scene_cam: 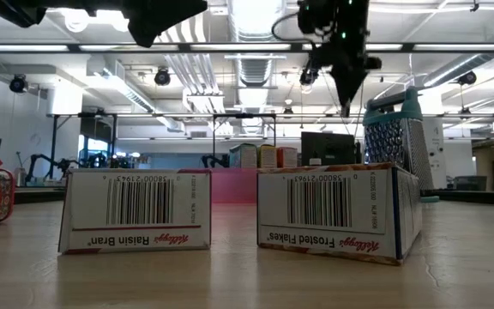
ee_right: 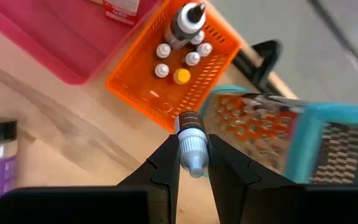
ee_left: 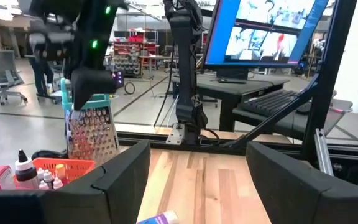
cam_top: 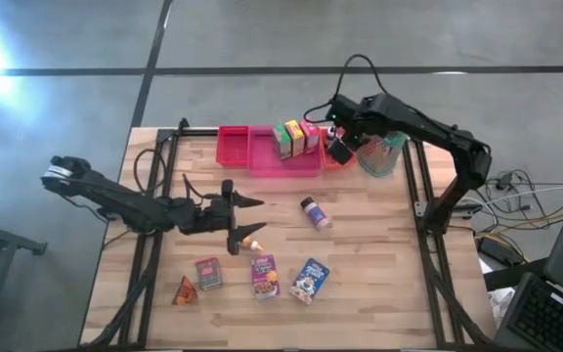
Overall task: Pick & Place Kitchen Items
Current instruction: Put the brown food coloring bottle into the orange bin
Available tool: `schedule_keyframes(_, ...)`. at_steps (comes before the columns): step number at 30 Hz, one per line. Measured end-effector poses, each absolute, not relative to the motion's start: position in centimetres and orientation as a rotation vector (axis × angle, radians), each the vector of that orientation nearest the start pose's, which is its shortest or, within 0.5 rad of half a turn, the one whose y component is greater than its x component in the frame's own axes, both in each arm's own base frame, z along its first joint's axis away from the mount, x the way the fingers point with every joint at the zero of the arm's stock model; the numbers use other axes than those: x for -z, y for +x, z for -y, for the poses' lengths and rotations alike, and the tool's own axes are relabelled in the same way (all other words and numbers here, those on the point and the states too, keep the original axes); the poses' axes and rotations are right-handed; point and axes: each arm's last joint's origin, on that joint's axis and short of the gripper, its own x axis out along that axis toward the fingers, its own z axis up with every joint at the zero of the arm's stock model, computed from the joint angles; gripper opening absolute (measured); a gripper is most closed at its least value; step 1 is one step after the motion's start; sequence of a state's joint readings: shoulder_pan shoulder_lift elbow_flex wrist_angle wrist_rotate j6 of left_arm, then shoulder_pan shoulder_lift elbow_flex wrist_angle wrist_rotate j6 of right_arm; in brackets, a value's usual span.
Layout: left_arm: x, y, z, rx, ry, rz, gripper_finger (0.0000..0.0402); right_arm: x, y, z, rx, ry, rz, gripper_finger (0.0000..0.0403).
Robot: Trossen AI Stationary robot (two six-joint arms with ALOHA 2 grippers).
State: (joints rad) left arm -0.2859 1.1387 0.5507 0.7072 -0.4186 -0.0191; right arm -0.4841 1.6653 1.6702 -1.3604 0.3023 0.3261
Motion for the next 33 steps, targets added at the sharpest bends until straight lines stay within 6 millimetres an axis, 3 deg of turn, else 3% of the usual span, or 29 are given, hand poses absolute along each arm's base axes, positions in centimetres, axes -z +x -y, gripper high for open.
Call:
schedule_keyframes(9,-27.1,23.2,5.6,-0.129,-0.072,0.126,0.0273,-28.4,27.5,17.4,0.836,0.446,-1.181,0.0061)
schedule_keyframes(21,-27.1,23.2,5.6,-0.128,-0.073,0.127,0.0273,-24.7,26.4,18.3,0.854,0.482,-1.216,0.0061)
schedule_keyframes(33,-27.1,23.2,5.6,-0.126,-0.073,0.128,0.0273,-23.9,26.5,18.3,0.857,0.465,-1.189,0.0061)
